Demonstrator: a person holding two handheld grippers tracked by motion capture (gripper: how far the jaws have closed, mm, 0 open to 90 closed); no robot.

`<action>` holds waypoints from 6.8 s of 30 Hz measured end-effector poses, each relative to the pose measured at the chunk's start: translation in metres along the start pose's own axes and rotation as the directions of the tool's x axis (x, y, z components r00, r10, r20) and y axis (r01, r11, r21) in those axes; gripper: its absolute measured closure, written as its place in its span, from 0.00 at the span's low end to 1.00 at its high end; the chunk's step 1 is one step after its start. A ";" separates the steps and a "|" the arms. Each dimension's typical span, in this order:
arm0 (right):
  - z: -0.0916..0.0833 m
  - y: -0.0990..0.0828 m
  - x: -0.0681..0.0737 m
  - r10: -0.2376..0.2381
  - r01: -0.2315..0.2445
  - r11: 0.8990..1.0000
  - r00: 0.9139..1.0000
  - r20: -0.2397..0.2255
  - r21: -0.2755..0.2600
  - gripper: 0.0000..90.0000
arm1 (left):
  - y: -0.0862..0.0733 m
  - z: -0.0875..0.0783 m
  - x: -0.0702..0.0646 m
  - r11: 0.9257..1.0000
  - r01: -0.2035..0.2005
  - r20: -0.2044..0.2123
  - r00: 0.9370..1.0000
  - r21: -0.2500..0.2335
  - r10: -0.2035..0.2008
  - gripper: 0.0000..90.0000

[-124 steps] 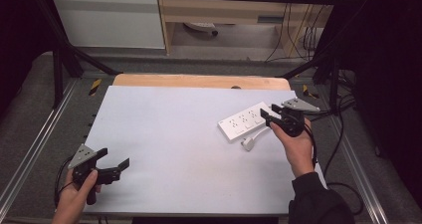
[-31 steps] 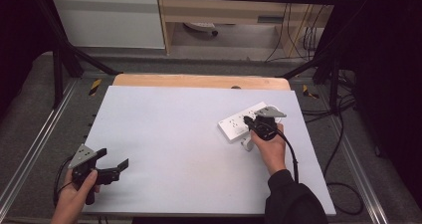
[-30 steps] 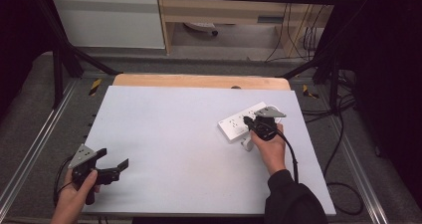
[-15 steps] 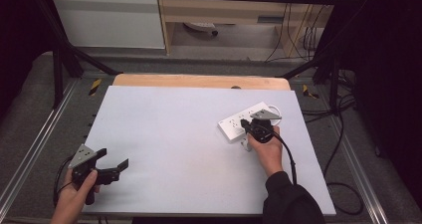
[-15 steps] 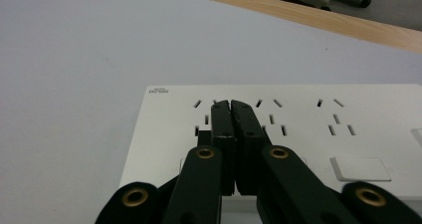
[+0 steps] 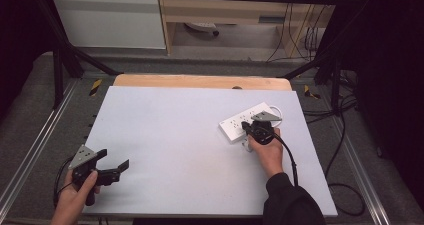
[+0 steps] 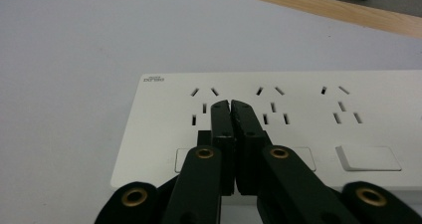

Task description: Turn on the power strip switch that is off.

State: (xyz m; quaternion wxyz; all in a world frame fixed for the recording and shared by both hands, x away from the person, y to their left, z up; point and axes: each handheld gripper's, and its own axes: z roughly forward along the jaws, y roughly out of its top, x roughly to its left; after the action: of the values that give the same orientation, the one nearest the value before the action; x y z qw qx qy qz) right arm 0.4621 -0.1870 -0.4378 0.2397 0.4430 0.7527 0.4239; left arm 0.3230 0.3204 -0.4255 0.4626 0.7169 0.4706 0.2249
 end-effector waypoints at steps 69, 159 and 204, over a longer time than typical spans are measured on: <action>0.002 -0.007 -0.002 0.028 -0.028 0.999 1.000 -0.013 0.019 0.98 | -0.001 0.001 0.000 1.000 0.000 -0.003 1.000 0.013 0.000 0.06; -0.035 0.050 -0.007 0.099 -0.099 0.994 0.995 -0.015 -0.043 0.06 | -0.003 0.002 0.002 0.999 -0.005 -0.010 1.000 0.032 0.006 0.06; -0.105 0.030 -0.020 0.135 -0.131 0.979 0.991 0.015 -0.155 0.05 | -0.004 0.002 0.000 0.999 -0.008 -0.013 1.000 0.043 0.008 0.06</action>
State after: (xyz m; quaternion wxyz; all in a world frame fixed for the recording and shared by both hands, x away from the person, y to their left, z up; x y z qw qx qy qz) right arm 0.4082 -0.2418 -0.3576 0.2540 0.4777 0.6834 0.4902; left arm 0.3224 0.3205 -0.4300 0.4432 0.7269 0.4755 0.2215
